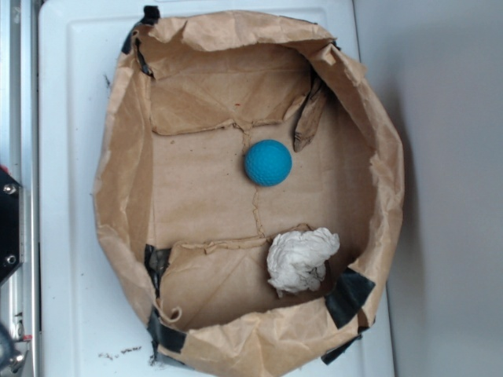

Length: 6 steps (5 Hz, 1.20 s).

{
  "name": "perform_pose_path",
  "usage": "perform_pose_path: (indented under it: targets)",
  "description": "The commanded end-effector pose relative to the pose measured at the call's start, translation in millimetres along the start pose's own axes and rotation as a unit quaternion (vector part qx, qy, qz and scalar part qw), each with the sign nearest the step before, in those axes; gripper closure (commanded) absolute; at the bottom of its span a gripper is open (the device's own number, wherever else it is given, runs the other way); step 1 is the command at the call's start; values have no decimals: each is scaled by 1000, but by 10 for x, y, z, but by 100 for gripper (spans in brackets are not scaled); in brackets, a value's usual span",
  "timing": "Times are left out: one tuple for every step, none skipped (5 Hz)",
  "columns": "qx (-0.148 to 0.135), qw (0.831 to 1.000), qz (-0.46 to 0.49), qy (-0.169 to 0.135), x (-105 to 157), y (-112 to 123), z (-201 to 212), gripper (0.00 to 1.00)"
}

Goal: Grab the white paper.

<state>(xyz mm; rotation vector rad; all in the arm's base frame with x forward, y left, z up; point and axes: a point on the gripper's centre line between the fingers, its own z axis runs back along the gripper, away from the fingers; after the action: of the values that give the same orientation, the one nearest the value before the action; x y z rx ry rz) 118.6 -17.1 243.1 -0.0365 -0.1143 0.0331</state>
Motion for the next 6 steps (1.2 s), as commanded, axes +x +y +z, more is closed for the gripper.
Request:
perform_pose_path:
  targets:
    - [0,1000,0,0,0,0,0,0]
    - [-22,996,90,-2,246,-48,-57,0]
    - [7,988,152,23,546,-45,-175,0]
    - [10,973,229,-6,825,-70,-326,0]
    - [11,962,269,-38,1211,-119,-619,0]
    - [-40,967,239,-75,1489,-173,-704,0]
